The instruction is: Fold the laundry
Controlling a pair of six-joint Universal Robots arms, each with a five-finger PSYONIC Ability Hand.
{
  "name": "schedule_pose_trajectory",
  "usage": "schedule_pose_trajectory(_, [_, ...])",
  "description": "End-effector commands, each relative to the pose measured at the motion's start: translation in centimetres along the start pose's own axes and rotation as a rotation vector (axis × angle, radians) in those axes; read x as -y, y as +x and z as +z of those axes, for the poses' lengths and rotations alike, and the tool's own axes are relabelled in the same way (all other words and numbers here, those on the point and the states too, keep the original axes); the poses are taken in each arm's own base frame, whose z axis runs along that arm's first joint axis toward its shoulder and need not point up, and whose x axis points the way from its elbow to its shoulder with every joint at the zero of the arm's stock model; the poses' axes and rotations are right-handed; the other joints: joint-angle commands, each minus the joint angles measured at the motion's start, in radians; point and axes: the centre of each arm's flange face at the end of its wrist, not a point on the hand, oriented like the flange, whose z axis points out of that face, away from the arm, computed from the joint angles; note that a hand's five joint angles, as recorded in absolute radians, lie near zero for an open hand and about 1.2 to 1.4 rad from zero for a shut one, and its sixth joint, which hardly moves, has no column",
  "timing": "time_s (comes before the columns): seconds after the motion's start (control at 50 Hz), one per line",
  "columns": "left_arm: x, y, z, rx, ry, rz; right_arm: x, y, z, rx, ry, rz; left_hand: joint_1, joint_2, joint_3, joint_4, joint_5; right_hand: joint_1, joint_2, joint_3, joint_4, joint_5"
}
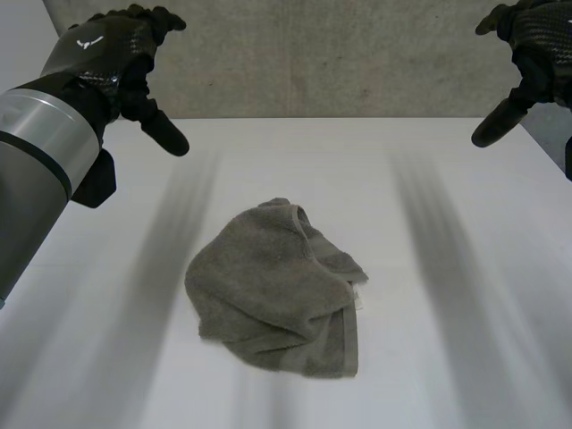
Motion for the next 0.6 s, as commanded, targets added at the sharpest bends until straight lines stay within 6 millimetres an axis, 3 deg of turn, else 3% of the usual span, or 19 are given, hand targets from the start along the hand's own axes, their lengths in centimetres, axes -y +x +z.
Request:
schedule_pose_trajectory(0.02, [-0.2, -0.3, 0.1, 0.007, -0.031, 0.004, -0.3, 0.1, 0.2, -0.029, -0.006, -0.012, 0.005, 0.009, 0.008, 0.009, -0.025, -0.057, -0.071, -0.066, -0.081, -0.061])
schedule_pose_trajectory(0.36, [-0.9, -0.2, 0.3, -0.003, -0.041, 0.019, -0.9, 0.0, 0.4, 0.000, -0.026, -0.018, 0.028, 0.032, 0.032, 0.033, -0.001, -0.057, -0.071, -0.066, -0.081, -0.061])
schedule_pose_trajectory(0.4, [-1.5, -0.1, 1.0, -0.011, -0.047, 0.021, -1.2, -0.2, 0.3, 0.017, -0.038, -0.013, 0.028, 0.032, 0.032, 0.033, -0.001, -0.057, -0.071, -0.066, -0.081, -0.061])
schedule_pose_trajectory(0.44, [-3.2, 0.6, 3.0, -0.072, -0.051, 0.028, -1.9, -0.4, 0.3, 0.036, -0.059, -0.007, 0.063, 0.067, 0.066, 0.068, 0.034, -0.057, -0.071, -0.066, -0.081, -0.061])
schedule_pose_trajectory(0.52, [-4.9, 1.5, 4.4, -0.158, -0.056, 0.068, -4.9, -1.4, -0.5, 0.108, -0.155, 0.011, 0.087, 0.091, 0.090, 0.091, 0.058, -0.057, -0.071, -0.066, -0.081, -0.061])
schedule_pose_trajectory(0.56, [-7.5, 2.6, 5.6, -0.251, -0.086, 0.142, -6.0, -1.8, -0.8, 0.126, -0.193, 0.033, 0.131, 0.135, 0.134, 0.135, 0.102, -0.057, -0.071, -0.066, -0.081, -0.061])
schedule_pose_trajectory(0.58, [-7.5, 2.6, 5.6, -0.251, -0.086, 0.142, -7.3, -2.1, -1.2, 0.137, -0.236, 0.064, 0.131, 0.135, 0.134, 0.136, 0.102, -0.057, -0.071, -0.066, -0.081, -0.061])
schedule_pose_trajectory(0.6, [-8.7, 3.0, 5.9, -0.291, -0.102, 0.189, -7.3, -2.1, -1.2, 0.138, -0.236, 0.064, 0.134, 0.138, 0.137, 0.138, 0.105, -0.057, -0.071, -0.066, -0.081, -0.061])
